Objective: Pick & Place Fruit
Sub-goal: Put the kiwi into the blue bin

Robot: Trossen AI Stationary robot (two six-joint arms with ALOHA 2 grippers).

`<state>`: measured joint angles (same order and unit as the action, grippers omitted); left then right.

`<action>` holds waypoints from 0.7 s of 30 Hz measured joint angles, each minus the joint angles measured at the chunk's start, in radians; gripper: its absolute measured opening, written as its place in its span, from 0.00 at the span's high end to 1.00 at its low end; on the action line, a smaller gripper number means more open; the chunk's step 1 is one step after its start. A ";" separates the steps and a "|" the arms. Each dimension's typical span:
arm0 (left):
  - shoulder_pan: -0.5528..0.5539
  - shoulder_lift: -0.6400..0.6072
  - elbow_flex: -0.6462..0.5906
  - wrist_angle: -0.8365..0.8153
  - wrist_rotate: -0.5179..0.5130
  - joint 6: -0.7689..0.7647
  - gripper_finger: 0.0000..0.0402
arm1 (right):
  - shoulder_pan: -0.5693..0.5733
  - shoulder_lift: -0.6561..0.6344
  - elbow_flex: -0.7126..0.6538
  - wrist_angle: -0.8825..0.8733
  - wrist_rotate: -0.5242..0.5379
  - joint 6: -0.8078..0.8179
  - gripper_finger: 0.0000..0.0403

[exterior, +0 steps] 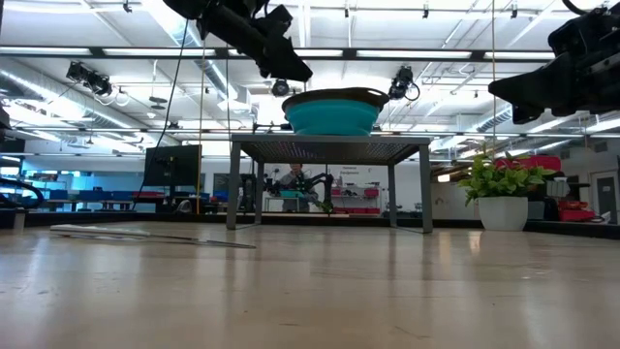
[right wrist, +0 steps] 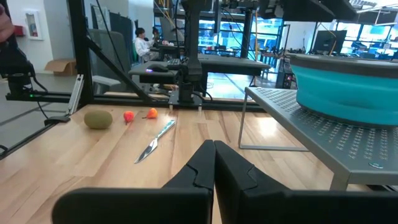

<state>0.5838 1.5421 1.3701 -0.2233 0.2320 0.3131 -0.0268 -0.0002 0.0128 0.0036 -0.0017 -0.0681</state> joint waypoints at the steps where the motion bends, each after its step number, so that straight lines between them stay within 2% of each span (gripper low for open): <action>1: 0.000 0.000 0.000 0.000 0.011 0.000 0.54 | 0.000 0.000 0.000 0.000 0.000 0.000 0.98; 10: 0.000 0.000 0.000 -0.008 0.039 -0.002 0.75 | 0.000 0.000 0.000 0.000 0.000 0.000 0.98; 21: 0.000 0.000 0.000 -0.007 0.039 -0.002 0.88 | 0.000 0.000 0.000 0.000 0.000 0.000 0.98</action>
<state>0.5838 1.5421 1.3701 -0.2306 0.2710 0.3107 -0.0267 -0.0002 0.0128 0.0040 -0.0017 -0.0681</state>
